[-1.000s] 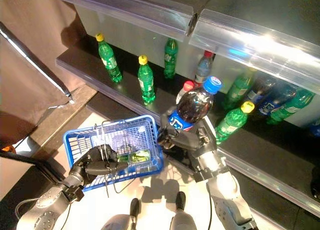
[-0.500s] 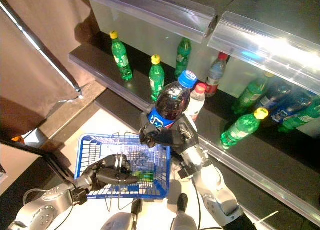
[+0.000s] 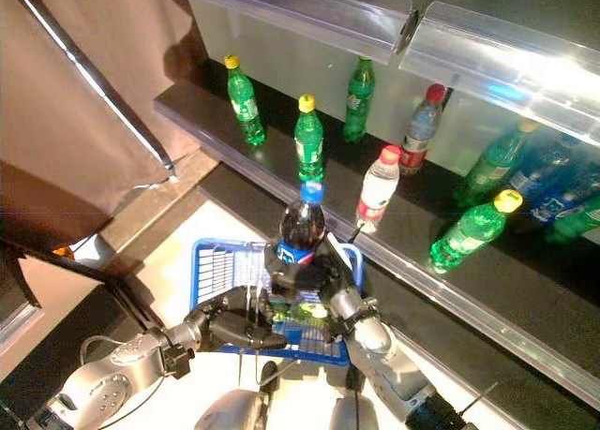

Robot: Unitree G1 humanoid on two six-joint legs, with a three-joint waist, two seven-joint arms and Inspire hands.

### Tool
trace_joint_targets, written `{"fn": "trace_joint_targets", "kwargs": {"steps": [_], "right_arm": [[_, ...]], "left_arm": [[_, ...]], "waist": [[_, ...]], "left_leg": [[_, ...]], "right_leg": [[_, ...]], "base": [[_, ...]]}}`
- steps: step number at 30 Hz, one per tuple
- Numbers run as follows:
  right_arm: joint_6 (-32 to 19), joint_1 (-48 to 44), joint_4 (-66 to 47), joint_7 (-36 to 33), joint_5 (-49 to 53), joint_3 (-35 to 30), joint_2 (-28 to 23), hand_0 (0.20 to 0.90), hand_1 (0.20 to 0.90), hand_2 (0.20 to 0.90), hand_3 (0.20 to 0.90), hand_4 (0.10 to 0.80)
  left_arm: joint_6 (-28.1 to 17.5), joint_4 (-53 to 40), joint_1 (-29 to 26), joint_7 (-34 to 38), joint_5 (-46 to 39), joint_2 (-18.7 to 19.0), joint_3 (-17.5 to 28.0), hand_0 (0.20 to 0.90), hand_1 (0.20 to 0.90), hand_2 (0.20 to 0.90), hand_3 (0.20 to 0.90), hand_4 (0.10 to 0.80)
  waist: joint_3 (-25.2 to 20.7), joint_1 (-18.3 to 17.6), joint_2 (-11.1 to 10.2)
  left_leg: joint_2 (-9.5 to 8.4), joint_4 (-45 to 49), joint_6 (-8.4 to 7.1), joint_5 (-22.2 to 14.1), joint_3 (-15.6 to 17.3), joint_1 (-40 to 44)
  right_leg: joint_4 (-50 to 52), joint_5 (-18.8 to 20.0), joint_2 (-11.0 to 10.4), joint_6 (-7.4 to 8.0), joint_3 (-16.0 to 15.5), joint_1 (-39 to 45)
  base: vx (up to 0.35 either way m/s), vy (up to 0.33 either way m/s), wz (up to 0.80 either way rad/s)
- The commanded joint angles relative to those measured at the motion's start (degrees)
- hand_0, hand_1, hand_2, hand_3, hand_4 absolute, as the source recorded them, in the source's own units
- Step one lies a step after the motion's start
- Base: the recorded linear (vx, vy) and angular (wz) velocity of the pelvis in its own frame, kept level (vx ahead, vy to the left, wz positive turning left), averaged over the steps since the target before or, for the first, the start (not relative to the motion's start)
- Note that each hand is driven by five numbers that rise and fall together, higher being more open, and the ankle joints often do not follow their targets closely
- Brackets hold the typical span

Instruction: Pick up the drink and place into the basket.

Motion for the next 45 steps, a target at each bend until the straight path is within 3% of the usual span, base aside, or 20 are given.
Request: {"fn": "trace_joint_targets", "kwargs": {"steps": [1,7,17,25,26,35,45], "right_arm": [[-8.9,-3.2,-7.5,0.4,-6.7,3.1,2.8,0.3,0.3,0.3,0.2,0.1],[-12.4,4.2,-0.6,-2.3,-11.1,0.5,4.5,0.3,0.3,0.3,0.2,0.1],[-11.5,7.1,10.6,4.4,-15.4,1.6,7.6,0.3,0.3,0.3,0.2,0.1],[-0.8,4.1,22.0,4.0,-30.4,6.7,10.3,0.3,0.3,0.3,0.2,0.1],[2.3,3.2,23.4,4.1,-32.9,7.6,10.9,0.3,0.3,0.3,0.2,0.1],[16.9,-7.6,39.2,9.8,-42.1,14.6,19.0,0.3,0.3,0.3,0.2,0.1],[20.4,-13.3,51.6,14.3,-50.5,18.2,25.9,0.3,0.3,0.3,0.2,0.1]], "left_arm": [[-14.9,-17.5,-8.8,-3.5,-7.7,-4.0,4.5,0.3,0.3,0.3,0.2,0.1],[-9.3,-18.6,-4.2,-2.4,-13.8,-6.9,8.7,0.3,0.3,0.3,0.2,0.1],[-0.4,-16.7,0.1,-3.0,-22.6,-13.5,9.5,0.3,0.3,0.3,0.2,0.1],[8.0,-13.2,1.7,-2.3,-27.4,-18.8,6.5,0.3,0.3,0.3,0.2,0.1],[8.6,-12.4,2.0,-2.2,-27.8,-19.4,5.5,0.3,0.3,0.3,0.2,0.1],[11.7,-5.8,2.6,-2.4,-21.1,-27.0,-2.4,0.3,0.3,0.3,0.2,0.1],[10.9,-0.3,1.3,-3.3,-14.0,-29.9,-7.2,0.3,0.3,0.3,0.2,0.1]], "waist": [[-6.9,-0.8,-0.7],[-8.7,-0.9,0.1],[-12.2,-0.4,0.5],[-15.6,2.0,0.0],[-15.9,2.4,-0.5],[-17.0,6.5,-2.8],[-15.9,9.6,-5.5]], "left_leg": [[-4.29,8.0,3.16,-1.5,4.2,-3.6],[-4.51,7.4,3.71,-1.5,4.0,-0.8],[-5.14,7.0,4.17,-2.1,2.9,3.4],[-5.6,8.0,4.39,-2.8,1.3,5.4],[-5.64,8.2,4.43,-2.9,1.1,5.5],[-5.34,9.1,4.89,-2.2,0.0,5.2],[-4.7,9.7,4.81,-2.5,0.0,4.5]], "right_leg": [[3.8,-5.1,2.4,-3.18,2.7,2.1],[4.0,-5.0,2.0,-2.31,3.1,4.6],[3.8,-4.9,1.0,-0.98,3.0,9.0],[3.9,-4.9,0.1,-0.51,1.5,12.3],[3.9,-4.8,0.1,-0.31,1.4,12.5],[3.5,-3.1,0.6,0.36,0.0,13.9],[2.6,-2.1,1.1,1.46,-0.7,14.6]], "base": [[0.206,0.055,0.08],[0.216,0.043,0.15],[0.192,0.031,0.04],[0.183,0.005,0.09],[0.135,-0.047,0.13],[0.115,-0.071,0.11],[0.044,-0.093,0.11]]}}
